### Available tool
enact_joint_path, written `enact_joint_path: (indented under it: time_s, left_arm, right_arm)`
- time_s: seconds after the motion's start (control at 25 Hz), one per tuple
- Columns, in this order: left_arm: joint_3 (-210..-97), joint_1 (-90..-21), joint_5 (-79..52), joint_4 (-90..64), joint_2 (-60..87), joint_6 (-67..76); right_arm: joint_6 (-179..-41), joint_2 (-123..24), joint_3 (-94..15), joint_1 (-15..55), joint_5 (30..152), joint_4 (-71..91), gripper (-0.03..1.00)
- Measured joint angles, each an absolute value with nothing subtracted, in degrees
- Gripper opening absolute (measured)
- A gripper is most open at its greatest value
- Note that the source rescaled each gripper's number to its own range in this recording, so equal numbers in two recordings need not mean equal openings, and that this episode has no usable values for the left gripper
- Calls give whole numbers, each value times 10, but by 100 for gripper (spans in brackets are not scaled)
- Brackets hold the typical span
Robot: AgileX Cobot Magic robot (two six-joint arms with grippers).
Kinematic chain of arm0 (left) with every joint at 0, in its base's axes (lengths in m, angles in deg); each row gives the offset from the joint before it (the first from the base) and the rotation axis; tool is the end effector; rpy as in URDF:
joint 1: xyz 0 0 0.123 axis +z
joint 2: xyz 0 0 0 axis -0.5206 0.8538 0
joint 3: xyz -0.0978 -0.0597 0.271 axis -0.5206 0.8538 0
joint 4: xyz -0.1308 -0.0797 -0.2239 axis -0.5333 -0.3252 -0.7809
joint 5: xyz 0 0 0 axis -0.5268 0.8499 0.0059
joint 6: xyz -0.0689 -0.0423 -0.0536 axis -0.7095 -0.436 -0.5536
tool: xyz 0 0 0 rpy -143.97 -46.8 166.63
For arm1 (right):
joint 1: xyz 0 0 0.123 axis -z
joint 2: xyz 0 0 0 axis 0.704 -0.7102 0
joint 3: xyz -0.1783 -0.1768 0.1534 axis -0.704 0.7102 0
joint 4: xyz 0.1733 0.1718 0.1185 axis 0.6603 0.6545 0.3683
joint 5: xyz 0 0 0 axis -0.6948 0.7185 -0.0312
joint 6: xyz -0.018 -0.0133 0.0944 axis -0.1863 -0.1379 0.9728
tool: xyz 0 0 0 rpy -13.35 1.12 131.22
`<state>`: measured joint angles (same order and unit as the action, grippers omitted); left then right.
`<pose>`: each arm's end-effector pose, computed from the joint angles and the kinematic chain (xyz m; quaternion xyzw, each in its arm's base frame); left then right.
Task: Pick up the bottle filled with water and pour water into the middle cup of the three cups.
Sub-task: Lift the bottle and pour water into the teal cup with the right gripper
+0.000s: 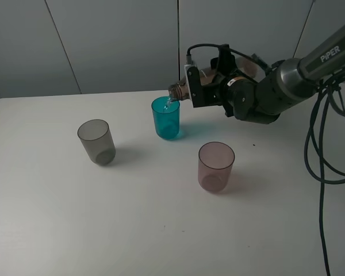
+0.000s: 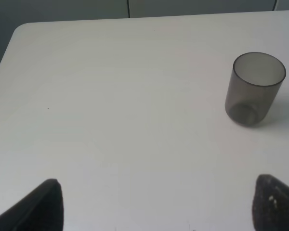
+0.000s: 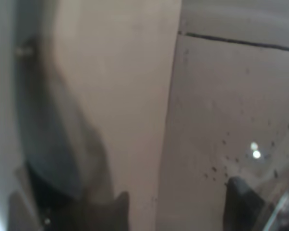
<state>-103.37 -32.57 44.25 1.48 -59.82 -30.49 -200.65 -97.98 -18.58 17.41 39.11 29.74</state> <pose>0.0056 0.0013 0.2854 -0.0003 0.8546 -0.0025 0.5192 0.4007 0.1727 0.1027 -0.6467 0.4837 -0.4185 0.4155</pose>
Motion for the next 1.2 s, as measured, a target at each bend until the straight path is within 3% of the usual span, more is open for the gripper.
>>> enact_joint_path:
  time_s: [1.2]
  left_arm:
    - [-1034,-326,443,15,-598,-305]
  right_arm:
    - [-2058,-980,-204,174,379,284,3]
